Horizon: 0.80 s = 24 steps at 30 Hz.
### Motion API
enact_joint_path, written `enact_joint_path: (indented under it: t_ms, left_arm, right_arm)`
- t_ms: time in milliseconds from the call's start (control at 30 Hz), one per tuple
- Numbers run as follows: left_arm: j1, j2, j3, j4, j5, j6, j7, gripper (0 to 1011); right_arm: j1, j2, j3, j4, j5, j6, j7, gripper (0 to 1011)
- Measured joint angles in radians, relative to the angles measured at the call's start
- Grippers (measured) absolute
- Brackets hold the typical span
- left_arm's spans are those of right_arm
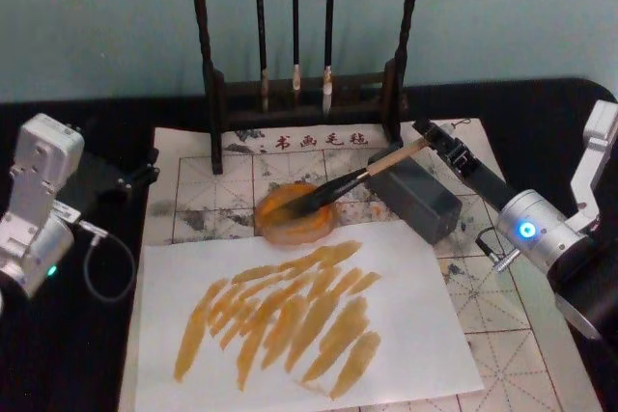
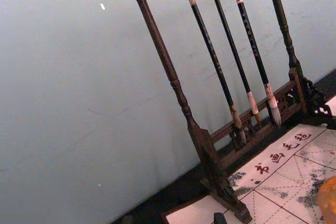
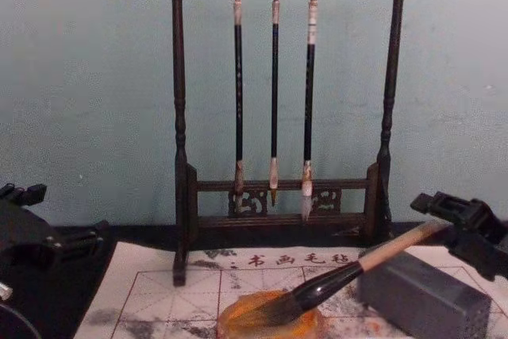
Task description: Pick up the brush from the inkstone, write on the paper, then place the brush back to its original position.
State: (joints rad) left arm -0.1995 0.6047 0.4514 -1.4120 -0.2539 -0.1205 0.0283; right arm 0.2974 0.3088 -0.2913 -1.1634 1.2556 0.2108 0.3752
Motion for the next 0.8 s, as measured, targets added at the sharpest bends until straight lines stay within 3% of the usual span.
enact_joint_path:
  t_ms: [367,800]
  left_arm:
    - [0.0,0.0,0.0,0.0,0.0,0.0,0.0,1001]
    - [0.0,0.0,0.0,0.0,0.0,0.0,0.0,1001]
  right_arm:
    - [0.0,0.0,0.0,0.0,0.0,0.0,0.0,198]
    - [0.0,0.0,0.0,0.0,0.0,0.0,0.0,195]
